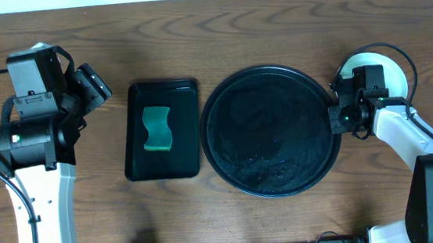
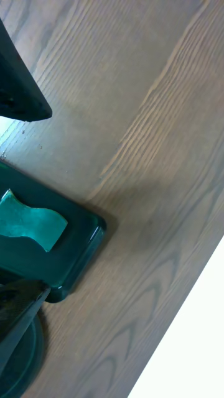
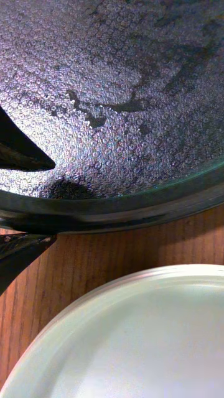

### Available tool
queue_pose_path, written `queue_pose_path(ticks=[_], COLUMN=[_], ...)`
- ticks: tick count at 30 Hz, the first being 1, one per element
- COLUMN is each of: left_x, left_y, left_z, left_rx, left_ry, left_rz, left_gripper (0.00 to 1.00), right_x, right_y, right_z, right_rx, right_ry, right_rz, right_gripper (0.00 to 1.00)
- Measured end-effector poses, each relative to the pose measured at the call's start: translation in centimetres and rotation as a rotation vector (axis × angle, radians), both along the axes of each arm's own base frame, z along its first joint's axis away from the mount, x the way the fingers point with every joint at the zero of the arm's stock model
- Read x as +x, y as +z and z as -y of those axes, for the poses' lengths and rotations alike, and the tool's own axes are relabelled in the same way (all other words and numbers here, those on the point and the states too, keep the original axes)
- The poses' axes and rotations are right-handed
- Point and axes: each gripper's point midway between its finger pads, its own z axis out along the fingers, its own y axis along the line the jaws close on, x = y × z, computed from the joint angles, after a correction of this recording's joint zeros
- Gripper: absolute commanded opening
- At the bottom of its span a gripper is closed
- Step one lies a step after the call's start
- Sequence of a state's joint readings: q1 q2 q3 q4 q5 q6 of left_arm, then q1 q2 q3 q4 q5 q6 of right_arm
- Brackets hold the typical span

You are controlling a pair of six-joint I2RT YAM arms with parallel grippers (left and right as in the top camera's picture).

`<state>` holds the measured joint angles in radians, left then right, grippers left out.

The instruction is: Clean dirty plates on tray and stack at the side

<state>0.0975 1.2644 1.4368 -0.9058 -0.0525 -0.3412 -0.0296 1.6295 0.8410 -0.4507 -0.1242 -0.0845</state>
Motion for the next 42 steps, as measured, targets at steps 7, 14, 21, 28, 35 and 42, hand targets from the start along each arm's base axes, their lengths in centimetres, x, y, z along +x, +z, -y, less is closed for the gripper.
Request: queue_pose_path(ticks=[7,14,21,28,35,42], left_x=[0.0,0.0,0.0,0.0,0.0,0.0], left_y=[0.0,0.0,0.0,0.0,0.0,0.0], left_z=[0.0,0.0,0.0,0.0,0.0,0.0], left_rx=[0.0,0.0,0.0,0.0,0.0,0.0], left_ry=[0.0,0.0,0.0,0.0,0.0,0.0], left_rz=[0.0,0.0,0.0,0.0,0.0,0.0], left_gripper=[0.81,0.82,0.81,0.81,0.81,0.81], right_x=[0.1,0.1,0.2,0.5,1.2,5.3], right_y=[0.0,0.1,0.2,0.3,1.0,5.7], right_z=[-0.2,-0.6,-0.8,-0.9,-1.0,-2.0], right_rx=[0.013,0.042,0.054,0.058,0.064,0.125], right_ry=[0.004,0.009,0.014,0.014,0.015,0.044], right_rz=[0.003,0.007,0.012,0.023,0.04,0.164], right_gripper=[0.31,0.33,0.34,0.37,0.38,0.42])
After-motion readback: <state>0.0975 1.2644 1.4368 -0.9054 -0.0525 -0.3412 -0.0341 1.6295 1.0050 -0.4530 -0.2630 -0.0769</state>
